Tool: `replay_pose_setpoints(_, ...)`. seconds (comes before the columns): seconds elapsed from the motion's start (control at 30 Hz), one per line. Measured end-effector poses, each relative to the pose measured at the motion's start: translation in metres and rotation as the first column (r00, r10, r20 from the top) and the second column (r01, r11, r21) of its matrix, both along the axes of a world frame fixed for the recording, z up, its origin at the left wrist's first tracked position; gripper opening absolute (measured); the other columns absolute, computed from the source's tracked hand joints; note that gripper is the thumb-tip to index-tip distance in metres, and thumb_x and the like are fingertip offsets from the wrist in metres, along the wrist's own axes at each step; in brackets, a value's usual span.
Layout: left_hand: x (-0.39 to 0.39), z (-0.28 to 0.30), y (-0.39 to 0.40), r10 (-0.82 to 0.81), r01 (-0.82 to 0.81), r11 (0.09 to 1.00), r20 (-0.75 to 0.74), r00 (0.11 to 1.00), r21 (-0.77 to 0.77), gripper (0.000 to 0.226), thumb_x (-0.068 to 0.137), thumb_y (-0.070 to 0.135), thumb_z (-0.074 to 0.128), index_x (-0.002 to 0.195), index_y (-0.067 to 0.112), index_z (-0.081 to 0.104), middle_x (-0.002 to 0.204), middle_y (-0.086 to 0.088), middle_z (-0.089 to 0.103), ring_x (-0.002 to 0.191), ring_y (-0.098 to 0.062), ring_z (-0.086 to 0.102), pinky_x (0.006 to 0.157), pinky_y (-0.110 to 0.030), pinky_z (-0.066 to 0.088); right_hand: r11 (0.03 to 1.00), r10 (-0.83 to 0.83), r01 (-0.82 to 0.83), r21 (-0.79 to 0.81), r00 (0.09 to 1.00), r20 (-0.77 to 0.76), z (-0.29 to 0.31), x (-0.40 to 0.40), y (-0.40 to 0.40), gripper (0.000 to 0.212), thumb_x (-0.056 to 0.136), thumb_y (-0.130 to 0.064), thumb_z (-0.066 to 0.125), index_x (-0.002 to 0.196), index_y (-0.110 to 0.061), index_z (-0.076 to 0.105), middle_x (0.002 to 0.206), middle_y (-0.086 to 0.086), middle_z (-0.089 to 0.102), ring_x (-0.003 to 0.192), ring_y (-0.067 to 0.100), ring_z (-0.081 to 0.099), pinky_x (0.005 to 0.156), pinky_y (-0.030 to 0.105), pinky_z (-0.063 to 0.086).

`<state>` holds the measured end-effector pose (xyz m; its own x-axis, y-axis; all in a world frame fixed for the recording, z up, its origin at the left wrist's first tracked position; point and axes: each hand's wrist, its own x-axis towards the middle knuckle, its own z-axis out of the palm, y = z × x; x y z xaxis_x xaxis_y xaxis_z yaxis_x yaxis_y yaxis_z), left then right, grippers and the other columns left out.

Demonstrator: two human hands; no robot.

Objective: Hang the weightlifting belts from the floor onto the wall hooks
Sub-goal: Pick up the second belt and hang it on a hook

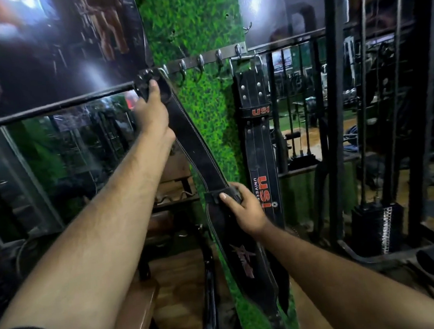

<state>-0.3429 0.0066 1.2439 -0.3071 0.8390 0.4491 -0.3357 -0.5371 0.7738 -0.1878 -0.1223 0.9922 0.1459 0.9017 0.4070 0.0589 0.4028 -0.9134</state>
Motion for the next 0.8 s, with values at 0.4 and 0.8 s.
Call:
replay_pose_setpoints(0.4,0.033,-0.075,-0.09,-0.042,0.022,0.995,-0.207,0.977,-0.1,0.021,0.095,0.034,0.065,0.108,0.018,0.069,0.109,0.001,0.074,0.104,-0.017,0.069,0.096,-0.036,0.055,0.974,-0.044,0.026,0.226,0.996,0.073,0.078,-0.007,0.026,0.038,0.079,-0.056,0.072,0.093,-0.021,0.076,0.087,0.004,0.078,0.08,0.017,0.071,0.079,0.055,0.06)
replay_pose_setpoints(0.8,0.023,-0.044,-0.075,0.216,-0.164,0.975,-0.466,0.858,0.15,0.027,0.093,0.036,0.066,0.087,0.01,0.062,0.076,0.004,0.061,0.07,-0.012,0.056,0.068,-0.033,0.05,0.997,0.072,-0.072,-0.011,0.983,0.171,-0.016,-0.005,0.011,0.076,0.079,-0.08,0.058,0.067,-0.005,0.055,0.063,0.005,0.053,0.061,0.017,0.049,0.054,0.04,0.039)
